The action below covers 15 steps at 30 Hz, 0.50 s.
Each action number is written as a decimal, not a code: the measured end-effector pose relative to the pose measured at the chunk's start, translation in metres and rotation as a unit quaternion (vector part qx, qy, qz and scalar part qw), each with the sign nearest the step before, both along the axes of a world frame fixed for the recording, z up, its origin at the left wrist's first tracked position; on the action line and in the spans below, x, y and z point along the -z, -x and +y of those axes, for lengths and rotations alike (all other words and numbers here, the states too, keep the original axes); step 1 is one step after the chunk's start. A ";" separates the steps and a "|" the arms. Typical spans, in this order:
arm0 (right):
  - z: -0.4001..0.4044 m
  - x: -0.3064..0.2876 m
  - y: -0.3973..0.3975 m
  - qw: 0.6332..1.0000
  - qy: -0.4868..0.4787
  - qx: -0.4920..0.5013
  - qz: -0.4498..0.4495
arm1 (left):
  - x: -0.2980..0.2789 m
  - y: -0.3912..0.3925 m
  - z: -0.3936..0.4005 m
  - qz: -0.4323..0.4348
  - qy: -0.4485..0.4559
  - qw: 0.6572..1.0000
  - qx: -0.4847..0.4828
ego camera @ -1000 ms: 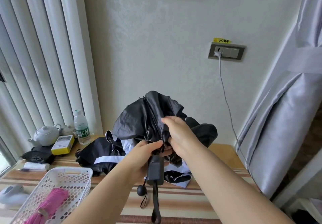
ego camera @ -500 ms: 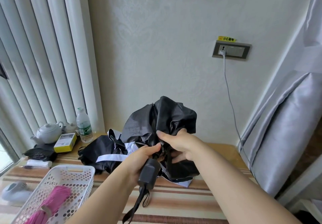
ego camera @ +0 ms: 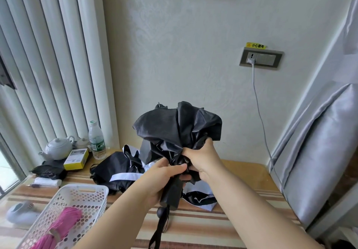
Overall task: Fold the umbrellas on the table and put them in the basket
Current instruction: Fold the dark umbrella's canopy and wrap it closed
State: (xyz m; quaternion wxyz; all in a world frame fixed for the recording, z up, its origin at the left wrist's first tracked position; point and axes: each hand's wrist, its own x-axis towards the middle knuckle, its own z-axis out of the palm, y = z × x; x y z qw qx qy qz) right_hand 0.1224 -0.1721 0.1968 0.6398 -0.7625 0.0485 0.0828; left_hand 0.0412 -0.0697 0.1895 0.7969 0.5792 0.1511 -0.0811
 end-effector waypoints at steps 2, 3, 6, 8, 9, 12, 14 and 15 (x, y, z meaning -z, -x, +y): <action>-0.001 -0.002 -0.001 1.000 -0.011 0.006 -0.008 | -0.001 0.005 -0.001 -0.011 -0.048 0.999 0.001; -0.002 -0.004 -0.002 1.000 -0.016 0.008 -0.008 | 0.001 0.009 -0.001 -0.015 -0.091 0.996 -0.018; -0.007 -0.004 -0.003 1.000 -0.007 0.008 -0.014 | 0.000 0.023 -0.007 -0.097 -0.322 0.936 -0.106; -0.007 -0.004 -0.001 0.999 0.041 0.001 -0.035 | -0.006 0.026 -0.014 -0.183 -0.438 0.879 -0.048; -0.007 -0.005 0.000 0.998 0.057 -0.002 -0.040 | -0.007 0.022 -0.016 -0.189 -0.462 0.867 -0.005; -0.004 -0.007 0.005 0.999 0.025 0.001 -0.032 | -0.012 0.006 -0.011 -0.126 -0.384 0.914 0.034; -0.002 -0.007 0.006 1.000 -0.006 0.008 -0.027 | -0.017 0.001 -0.005 -0.085 -0.221 0.972 0.003; -0.001 -0.007 0.007 0.999 -0.018 0.006 -0.029 | -0.018 -0.001 -0.003 -0.071 -0.170 0.983 -0.012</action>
